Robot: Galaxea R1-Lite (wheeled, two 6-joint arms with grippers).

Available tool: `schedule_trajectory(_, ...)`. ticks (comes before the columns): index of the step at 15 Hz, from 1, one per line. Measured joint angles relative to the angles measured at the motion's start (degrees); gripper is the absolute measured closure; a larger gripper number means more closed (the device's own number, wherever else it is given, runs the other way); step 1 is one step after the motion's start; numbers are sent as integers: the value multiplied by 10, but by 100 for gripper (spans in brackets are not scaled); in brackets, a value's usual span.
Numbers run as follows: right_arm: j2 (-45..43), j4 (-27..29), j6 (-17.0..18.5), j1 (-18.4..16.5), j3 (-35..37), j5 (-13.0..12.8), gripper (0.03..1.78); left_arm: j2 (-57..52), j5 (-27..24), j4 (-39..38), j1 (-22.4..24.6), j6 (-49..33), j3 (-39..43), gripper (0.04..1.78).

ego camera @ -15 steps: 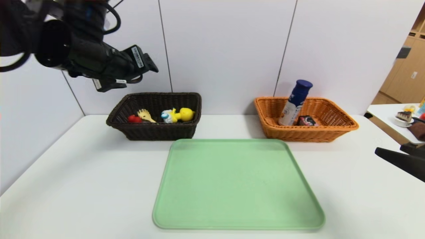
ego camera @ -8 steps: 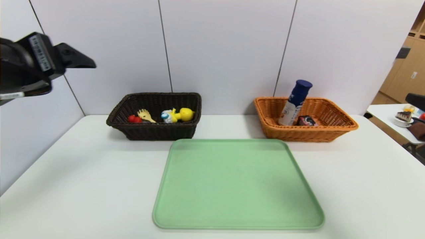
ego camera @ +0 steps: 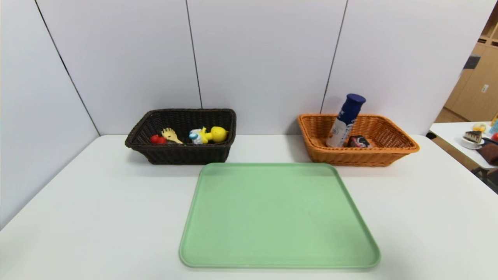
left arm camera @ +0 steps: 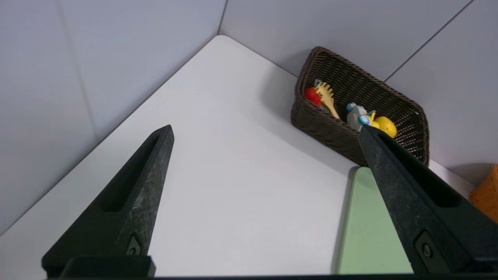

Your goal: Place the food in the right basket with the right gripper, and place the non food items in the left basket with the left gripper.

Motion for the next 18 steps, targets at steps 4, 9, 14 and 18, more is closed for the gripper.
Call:
schedule_trajectory(4, -117, 8, 0, -1, 94, 2, 10, -179, -10, 16, 34, 98, 132, 14)
schedule_trajectory(9, -271, 95, -19, 2, 150, 4, 10, -337, -101, 5, 60, 288, 261, 13)
schedule_trajectory(14, -392, 55, -117, 8, 227, 5, 10, -393, -171, -86, 63, 350, 360, 13)
schedule_trajectory(18, -412, -98, -158, 9, 362, -25, 10, -398, -202, -272, 63, 383, 516, 13)
